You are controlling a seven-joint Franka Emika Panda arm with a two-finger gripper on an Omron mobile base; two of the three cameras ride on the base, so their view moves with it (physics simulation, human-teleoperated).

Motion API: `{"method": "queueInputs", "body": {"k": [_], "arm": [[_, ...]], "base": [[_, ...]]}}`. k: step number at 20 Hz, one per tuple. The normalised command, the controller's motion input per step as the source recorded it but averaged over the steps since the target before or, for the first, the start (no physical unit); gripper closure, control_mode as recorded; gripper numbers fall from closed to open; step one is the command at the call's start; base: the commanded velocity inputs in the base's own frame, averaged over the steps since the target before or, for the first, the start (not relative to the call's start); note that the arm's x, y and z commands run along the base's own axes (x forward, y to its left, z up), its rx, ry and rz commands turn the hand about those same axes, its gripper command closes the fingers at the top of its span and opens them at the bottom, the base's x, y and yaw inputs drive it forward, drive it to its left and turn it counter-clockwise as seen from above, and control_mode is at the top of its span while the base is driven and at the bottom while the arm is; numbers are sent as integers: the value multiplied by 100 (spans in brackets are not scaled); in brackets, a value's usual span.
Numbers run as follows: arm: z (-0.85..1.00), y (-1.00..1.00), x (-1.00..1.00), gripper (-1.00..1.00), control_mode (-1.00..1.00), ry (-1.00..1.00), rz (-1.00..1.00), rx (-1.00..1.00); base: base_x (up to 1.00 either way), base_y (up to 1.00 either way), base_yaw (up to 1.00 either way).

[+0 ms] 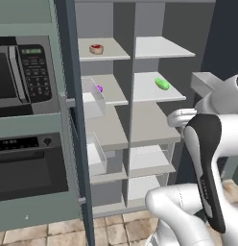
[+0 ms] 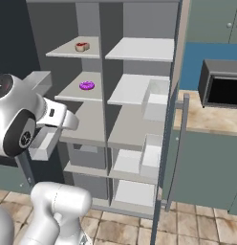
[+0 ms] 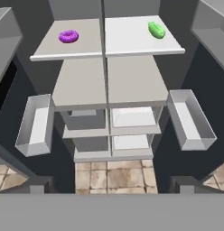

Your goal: There's a steak in the fridge that needs to be moved to the freezer for freezing. Pick up the steak from the fridge, place it on any shelf in the freezer, and close the fridge and freezer doors when done.

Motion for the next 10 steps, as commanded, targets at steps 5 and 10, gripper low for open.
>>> {"method": "queueInputs", "body": {"k": [5, 10], "arm": [[0, -23, -12, -100, -100, -4, 0, 0], [-25, -46, -32, -100, -100, -34, 1, 0]], "base": [[0, 0, 0], [0, 0, 0]]}}
